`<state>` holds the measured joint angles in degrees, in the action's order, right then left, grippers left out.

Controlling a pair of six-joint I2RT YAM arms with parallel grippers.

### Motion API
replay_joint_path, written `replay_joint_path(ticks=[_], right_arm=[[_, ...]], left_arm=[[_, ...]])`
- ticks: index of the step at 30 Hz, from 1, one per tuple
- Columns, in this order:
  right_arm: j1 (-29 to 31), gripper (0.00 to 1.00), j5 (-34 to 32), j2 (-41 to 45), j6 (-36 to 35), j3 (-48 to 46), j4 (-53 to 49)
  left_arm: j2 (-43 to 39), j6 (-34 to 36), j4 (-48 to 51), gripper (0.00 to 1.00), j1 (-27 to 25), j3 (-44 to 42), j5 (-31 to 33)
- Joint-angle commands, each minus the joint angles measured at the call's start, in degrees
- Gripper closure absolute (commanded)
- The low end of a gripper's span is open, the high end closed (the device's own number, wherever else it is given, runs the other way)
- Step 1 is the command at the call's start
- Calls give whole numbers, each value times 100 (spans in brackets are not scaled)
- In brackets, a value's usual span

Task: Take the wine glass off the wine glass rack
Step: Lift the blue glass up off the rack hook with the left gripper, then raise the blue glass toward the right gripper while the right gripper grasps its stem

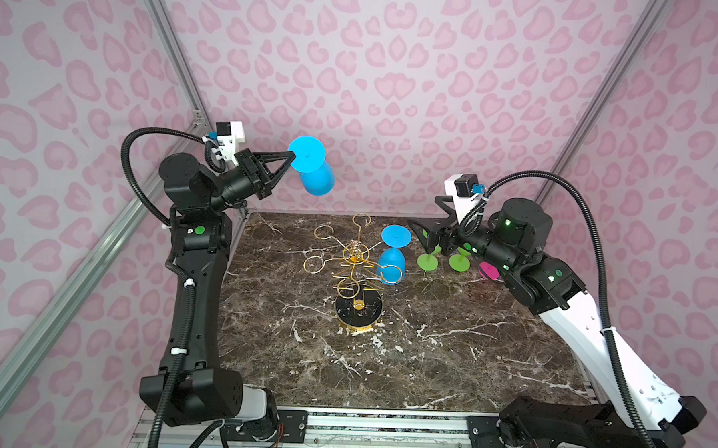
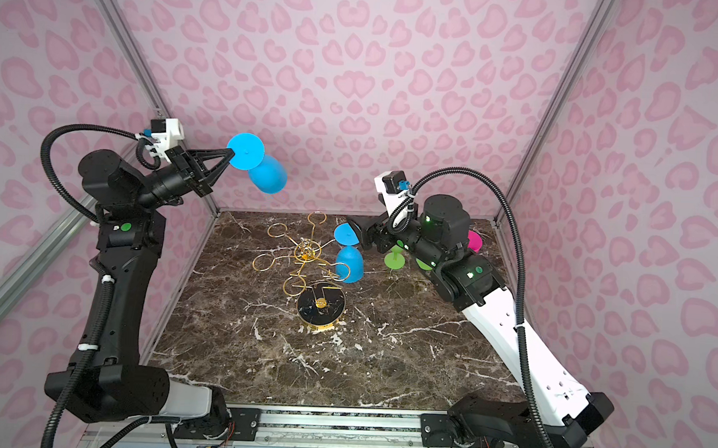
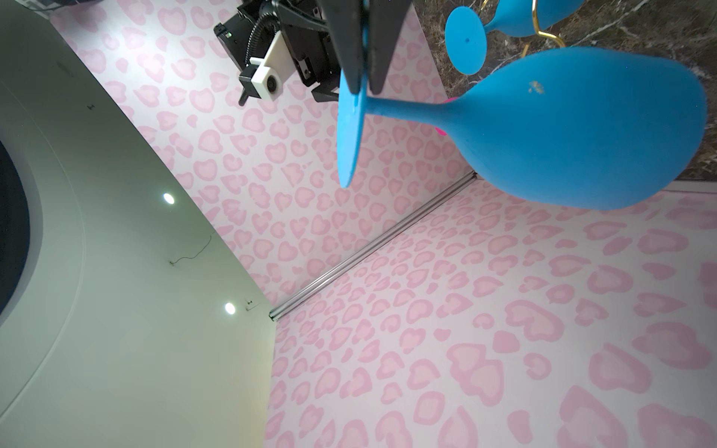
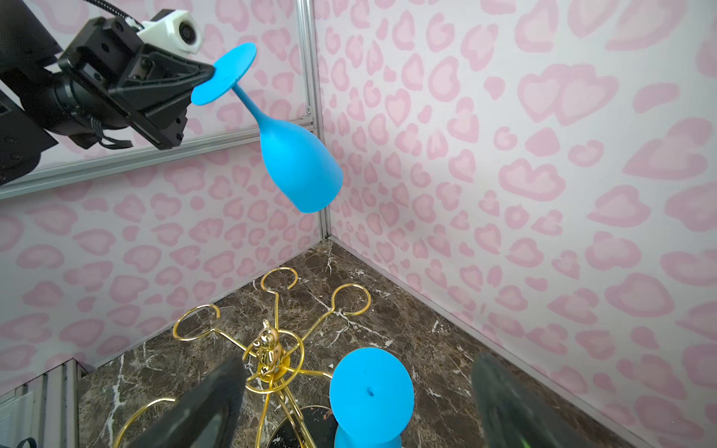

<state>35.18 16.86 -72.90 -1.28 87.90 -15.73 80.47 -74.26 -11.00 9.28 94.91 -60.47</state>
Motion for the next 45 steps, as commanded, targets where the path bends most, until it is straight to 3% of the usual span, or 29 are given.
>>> replay_joint_path(ticks=[1, 11, 18, 27, 45], right_arm=[[192, 7, -93, -47, -388, -80, 673], [590, 2, 120, -427, -1357, -93, 1583], [613, 2, -11, -573, -1590, -160, 2083], [546, 2, -367, -830, -1696, -168, 2560], [314, 2, -184, -1589, -1478, 269, 2912]], left_arm=[[-140, -388, -525, 97, -92, -60, 166], [-126, -1112, -1279, 96, -884, -220, 311], [-103, -1181, -1317, 97, -1343, -223, 404], [56, -1329, -1431, 96, -1824, -228, 483], [82, -1627, -1587, 96, -2155, -350, 613]])
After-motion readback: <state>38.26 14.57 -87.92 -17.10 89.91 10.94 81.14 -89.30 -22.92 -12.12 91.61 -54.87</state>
